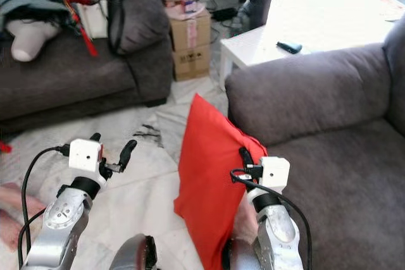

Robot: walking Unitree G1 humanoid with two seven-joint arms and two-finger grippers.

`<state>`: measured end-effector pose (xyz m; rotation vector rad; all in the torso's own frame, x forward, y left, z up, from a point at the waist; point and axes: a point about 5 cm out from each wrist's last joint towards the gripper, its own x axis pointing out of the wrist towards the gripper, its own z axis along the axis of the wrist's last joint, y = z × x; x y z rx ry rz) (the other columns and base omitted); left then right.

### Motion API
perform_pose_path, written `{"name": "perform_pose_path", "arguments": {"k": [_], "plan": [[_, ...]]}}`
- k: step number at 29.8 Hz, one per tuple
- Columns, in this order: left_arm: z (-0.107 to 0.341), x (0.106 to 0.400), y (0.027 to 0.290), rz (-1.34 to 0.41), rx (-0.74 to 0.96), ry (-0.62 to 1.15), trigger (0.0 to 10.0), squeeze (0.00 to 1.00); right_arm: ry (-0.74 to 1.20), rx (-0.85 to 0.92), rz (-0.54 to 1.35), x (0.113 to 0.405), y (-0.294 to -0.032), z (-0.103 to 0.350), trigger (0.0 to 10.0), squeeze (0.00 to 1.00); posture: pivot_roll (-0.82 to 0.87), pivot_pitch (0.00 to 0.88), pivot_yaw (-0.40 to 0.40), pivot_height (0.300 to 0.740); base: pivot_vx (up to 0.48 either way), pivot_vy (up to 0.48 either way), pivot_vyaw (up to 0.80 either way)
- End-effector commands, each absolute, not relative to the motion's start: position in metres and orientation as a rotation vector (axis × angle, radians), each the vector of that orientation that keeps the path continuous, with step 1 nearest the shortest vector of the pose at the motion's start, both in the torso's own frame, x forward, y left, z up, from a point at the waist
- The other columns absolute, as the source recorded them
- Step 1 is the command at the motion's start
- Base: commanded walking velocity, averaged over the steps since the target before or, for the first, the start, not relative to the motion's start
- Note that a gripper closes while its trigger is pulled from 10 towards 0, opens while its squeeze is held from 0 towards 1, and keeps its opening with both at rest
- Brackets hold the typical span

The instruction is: Move the pillow to the sofa from floor

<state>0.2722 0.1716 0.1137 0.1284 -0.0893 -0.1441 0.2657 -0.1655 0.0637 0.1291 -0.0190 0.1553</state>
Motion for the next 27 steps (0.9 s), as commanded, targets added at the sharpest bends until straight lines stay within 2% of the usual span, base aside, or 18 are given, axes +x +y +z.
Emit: {"name": "perform_pose_path", "arguments": {"k": [1, 6, 27], "plan": [[0.1116, 0.271, 0.1738, -0.14, 0.127, -0.079, 10.0, 0.0, -0.171, 0.122, 0.142, 0.2731, -0.1707, 0.0933, 10.0, 0.0, 0.0, 0.1, 0.009, 0.718, 0.0, 0.0, 0.0], [0.1124, 0.2715, 0.1744, -0.137, 0.128, -0.082, 10.0, 0.0, -0.172, 0.123, 0.146, 0.2742, -0.1705, 0.0942, 10.0, 0.0, 0.0, 0.106, 0.008, 0.74, 0.0, 0.0, 0.0], [0.1138, 0.2711, 0.1734, -0.139, 0.121, -0.087, 10.0, 0.0, -0.165, 0.135, 0.143, 0.2775, -0.1687, 0.0951, 10.0, 0.0, 0.01, 0.12, 0.014, 0.74, 0.0, 0.0, 0.0]]}}
